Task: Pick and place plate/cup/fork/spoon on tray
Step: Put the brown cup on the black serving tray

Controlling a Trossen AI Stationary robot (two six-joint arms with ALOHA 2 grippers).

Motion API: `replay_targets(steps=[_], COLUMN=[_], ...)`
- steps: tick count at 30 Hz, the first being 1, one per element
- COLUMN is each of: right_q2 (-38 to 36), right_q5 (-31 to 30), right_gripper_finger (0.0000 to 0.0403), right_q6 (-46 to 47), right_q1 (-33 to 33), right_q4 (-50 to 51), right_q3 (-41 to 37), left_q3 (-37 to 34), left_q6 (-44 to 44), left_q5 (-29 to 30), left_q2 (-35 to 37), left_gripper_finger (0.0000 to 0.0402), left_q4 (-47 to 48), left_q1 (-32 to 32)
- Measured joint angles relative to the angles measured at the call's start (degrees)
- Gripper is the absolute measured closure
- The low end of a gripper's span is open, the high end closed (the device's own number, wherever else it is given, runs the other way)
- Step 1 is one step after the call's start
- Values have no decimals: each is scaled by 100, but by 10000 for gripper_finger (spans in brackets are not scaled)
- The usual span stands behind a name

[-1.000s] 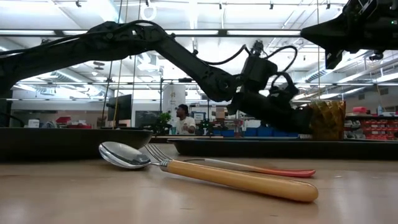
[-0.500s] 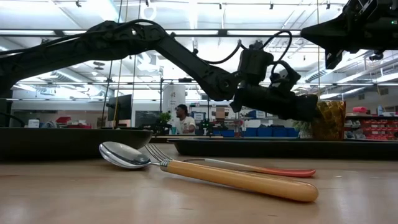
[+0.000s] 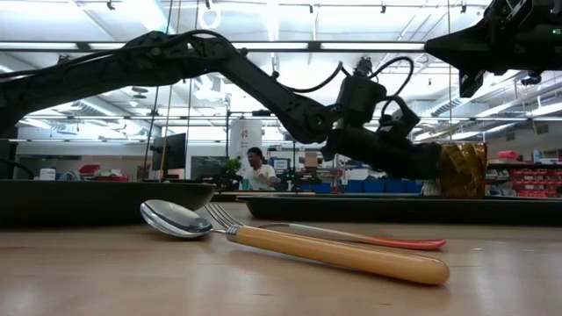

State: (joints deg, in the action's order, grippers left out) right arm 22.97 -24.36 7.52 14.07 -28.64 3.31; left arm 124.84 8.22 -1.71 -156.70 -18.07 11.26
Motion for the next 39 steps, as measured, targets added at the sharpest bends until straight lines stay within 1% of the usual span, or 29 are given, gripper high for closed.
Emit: replay_targets(steps=[2,7,11,14,17,19,24,27,36,38,39], right_q2=[1,0,-1,0,0,-1,-1,0,-1,1,-1], right_q5=[0,0,0,0,1,0,2,0,0,0,0], right_gripper_finger=[376,376,376,376,376,376,376,376,376,376,376], right_q6=[1,-1,1,0,0,-1,-1,0,0,-1,-1], right_q1=[2,-1,2,-1,1,1,0,1,1,0,2], right_q4=[0,1,2,0,0,1,0,1,2,0,0], right_q3=[0,0,0,0,0,0,0,0,0,0,0], left_q3=[0,2,2,2,2,2,2,2,4,4,4], left_q6=[176,775,853,852,836,677,-179,-488,-451,-283,-160], left_q5=[-187,-213,112,144,146,164,141,21,-18,86,238], left_q2=[0,0,0,0,0,0,0,0,0,0,0], left_gripper_finger=[390,390,390,390,390,390,390,390,390,390,390], left_q4=[-7,-552,-968,-1014,-988,-959,-941,-831,37,55,41], left_q1=[-64,-184,-135,-41,83,176,336,346,-33,-105,-137])
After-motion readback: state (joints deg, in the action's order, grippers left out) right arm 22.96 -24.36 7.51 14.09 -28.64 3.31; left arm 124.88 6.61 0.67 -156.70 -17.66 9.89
